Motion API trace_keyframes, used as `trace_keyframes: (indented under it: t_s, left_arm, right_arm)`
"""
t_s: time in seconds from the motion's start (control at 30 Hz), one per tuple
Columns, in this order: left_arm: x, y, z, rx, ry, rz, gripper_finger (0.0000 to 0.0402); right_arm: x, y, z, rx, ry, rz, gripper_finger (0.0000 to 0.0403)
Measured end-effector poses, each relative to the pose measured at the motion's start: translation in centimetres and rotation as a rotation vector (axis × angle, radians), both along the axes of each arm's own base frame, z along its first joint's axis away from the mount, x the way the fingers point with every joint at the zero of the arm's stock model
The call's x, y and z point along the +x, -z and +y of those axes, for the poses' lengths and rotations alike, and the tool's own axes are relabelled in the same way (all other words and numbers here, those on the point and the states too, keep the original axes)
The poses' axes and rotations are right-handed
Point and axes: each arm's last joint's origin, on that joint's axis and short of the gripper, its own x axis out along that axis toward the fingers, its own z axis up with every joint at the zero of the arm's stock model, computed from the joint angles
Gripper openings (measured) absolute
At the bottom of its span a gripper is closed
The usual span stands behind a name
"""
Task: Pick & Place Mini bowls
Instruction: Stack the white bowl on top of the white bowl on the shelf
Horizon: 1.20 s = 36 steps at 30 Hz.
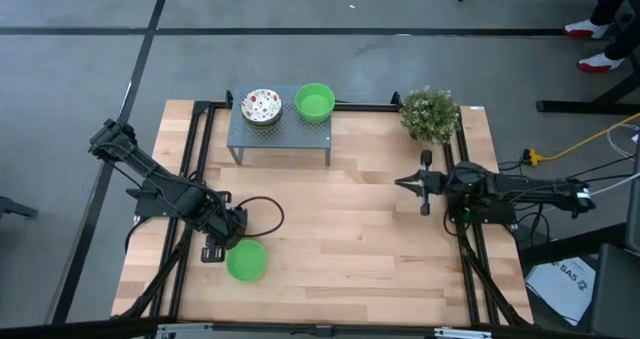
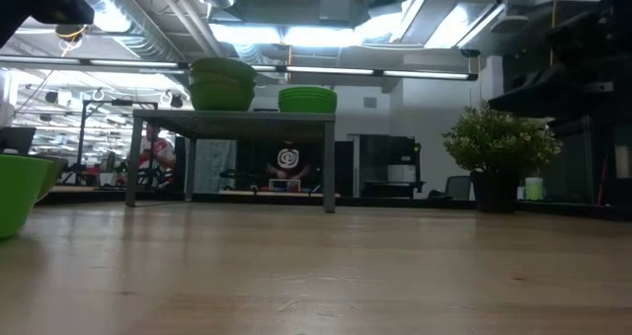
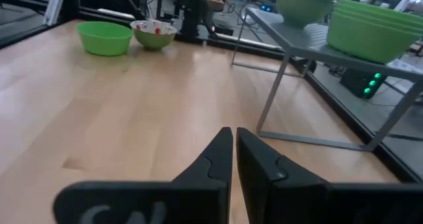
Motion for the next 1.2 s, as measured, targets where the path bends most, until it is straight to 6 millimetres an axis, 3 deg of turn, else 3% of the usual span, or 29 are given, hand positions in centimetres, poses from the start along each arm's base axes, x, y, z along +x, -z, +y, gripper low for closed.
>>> trace_keyframes:
  t_s: [0.6,1.2]
  left_arm:
    - [-0.7,0.1,-1.0,0.000,0.195,-0.004,0.0125]
    - [-1.7,3.0,-1.4,0.028,0.196,0.036,0.0125]
  right_arm:
    - [0.0,0.0,-0.3,-0.007,0.030,0.001,0.0023]
    - [0.0,0.0,-0.3,-0.006,0.030,0.001,0.0023]
